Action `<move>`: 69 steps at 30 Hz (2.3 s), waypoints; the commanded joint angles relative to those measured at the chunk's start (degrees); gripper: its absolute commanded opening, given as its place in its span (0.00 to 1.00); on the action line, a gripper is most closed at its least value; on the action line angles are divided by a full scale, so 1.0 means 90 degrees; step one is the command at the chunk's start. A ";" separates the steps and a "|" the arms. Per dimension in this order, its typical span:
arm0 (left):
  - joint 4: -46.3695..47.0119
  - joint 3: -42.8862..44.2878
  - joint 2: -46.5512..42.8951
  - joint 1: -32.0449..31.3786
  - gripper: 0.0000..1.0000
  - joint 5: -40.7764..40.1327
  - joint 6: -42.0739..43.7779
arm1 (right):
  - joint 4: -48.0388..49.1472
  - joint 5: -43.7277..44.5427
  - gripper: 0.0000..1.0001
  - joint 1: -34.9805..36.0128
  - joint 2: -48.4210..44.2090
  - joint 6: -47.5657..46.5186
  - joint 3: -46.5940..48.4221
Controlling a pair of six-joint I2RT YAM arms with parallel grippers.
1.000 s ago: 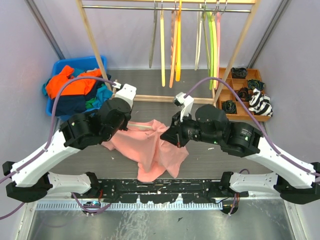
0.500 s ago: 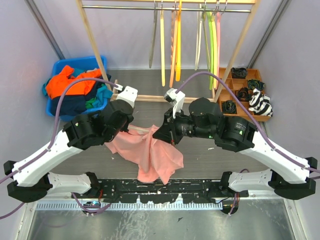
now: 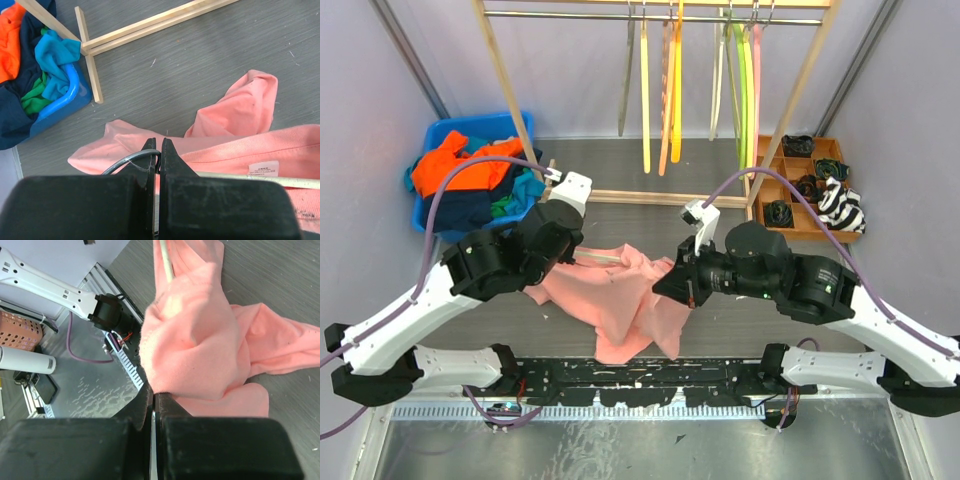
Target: Place the t-shirt on the hanger
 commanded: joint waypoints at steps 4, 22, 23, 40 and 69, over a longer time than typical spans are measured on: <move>0.0154 -0.0104 -0.0171 -0.0004 0.00 -0.0259 -0.0067 | -0.0087 0.0280 0.05 0.0027 -0.0132 0.0276 -0.0158; 0.0179 -0.0144 -0.0079 -0.0013 0.00 -0.0114 0.0018 | -0.0825 0.0722 0.43 0.0027 -0.0132 0.0228 0.0528; 0.0203 -0.0144 -0.0074 -0.0011 0.00 -0.0085 0.0036 | -0.0847 0.0738 0.43 0.0027 -0.0058 0.0173 0.0644; 0.0430 -0.0424 -0.0272 -0.0008 0.00 0.0556 0.0233 | -0.1091 0.1032 0.51 0.0026 0.1818 -0.0776 0.2421; 0.0455 -0.0608 -0.0451 -0.0009 0.00 0.0599 0.0312 | -0.0932 0.0312 0.37 0.0027 0.2511 -0.0891 0.2042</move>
